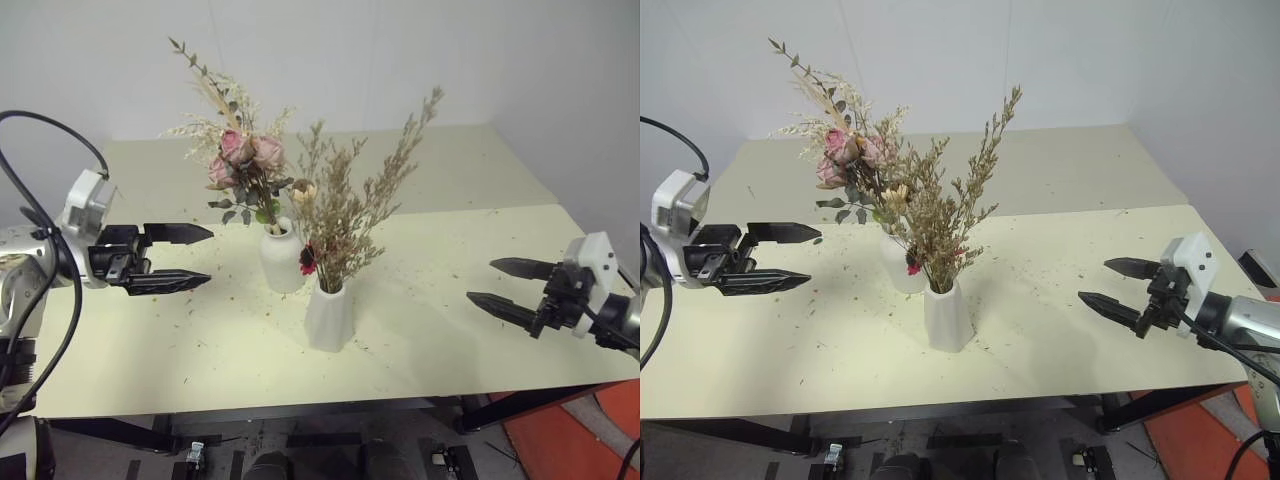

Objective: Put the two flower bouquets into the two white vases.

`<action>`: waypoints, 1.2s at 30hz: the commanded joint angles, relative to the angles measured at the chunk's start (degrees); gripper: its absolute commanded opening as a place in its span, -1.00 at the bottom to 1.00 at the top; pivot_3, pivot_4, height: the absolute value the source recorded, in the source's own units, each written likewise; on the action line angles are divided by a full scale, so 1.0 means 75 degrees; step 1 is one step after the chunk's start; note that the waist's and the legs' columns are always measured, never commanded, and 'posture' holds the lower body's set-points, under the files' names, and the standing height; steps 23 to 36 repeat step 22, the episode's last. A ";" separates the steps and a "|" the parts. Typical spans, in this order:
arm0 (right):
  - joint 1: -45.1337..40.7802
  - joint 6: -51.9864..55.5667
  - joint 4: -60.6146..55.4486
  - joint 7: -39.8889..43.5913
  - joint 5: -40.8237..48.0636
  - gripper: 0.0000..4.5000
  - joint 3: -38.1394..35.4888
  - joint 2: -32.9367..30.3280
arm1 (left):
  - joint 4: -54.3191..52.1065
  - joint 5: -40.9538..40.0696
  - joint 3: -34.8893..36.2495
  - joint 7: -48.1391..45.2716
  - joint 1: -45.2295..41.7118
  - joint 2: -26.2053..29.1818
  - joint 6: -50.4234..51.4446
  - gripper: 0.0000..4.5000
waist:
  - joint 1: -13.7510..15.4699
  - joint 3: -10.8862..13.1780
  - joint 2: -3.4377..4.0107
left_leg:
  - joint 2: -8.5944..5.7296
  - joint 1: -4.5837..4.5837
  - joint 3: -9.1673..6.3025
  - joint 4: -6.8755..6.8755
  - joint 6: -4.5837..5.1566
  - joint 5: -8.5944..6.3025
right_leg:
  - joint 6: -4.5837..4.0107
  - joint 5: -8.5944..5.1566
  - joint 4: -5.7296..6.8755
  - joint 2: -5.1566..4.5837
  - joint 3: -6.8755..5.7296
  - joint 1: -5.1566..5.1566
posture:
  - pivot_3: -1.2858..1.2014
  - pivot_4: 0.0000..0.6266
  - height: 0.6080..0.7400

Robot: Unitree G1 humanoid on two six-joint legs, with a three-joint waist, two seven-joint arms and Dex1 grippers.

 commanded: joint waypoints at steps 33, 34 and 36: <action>0.0266 0.0130 -0.0451 -0.0033 0.0068 0.98 -0.0763 -0.0287 | -0.0143 0.0075 0.0166 0.0081 0.0102 -0.0127 -0.0202 1.00 | 0.0007 0.0005 -0.0007 | 0.0001 0.0097 0.0000 -0.0002 0.0013 -0.0008 | 0.0007 -0.0006 -0.0023 -0.0001 -0.0002 0.0111 | 0.03 -0.52 1.00; 0.0266 0.0130 -0.0451 -0.0033 0.0068 0.98 -0.0763 -0.0287 | -0.0143 0.0075 0.0166 0.0081 0.0102 -0.0127 -0.0202 1.00 | 0.0007 0.0005 -0.0007 | 0.0001 0.0097 0.0000 -0.0002 0.0013 -0.0008 | 0.0007 -0.0006 -0.0023 -0.0001 -0.0002 0.0111 | 0.03 -0.52 1.00; 0.0266 0.0130 -0.0451 -0.0033 0.0068 0.98 -0.0763 -0.0287 | -0.0143 0.0075 0.0166 0.0081 0.0102 -0.0127 -0.0202 1.00 | 0.0007 0.0005 -0.0007 | 0.0001 0.0097 0.0000 -0.0002 0.0013 -0.0008 | 0.0007 -0.0006 -0.0023 -0.0001 -0.0002 0.0111 | 0.03 -0.52 1.00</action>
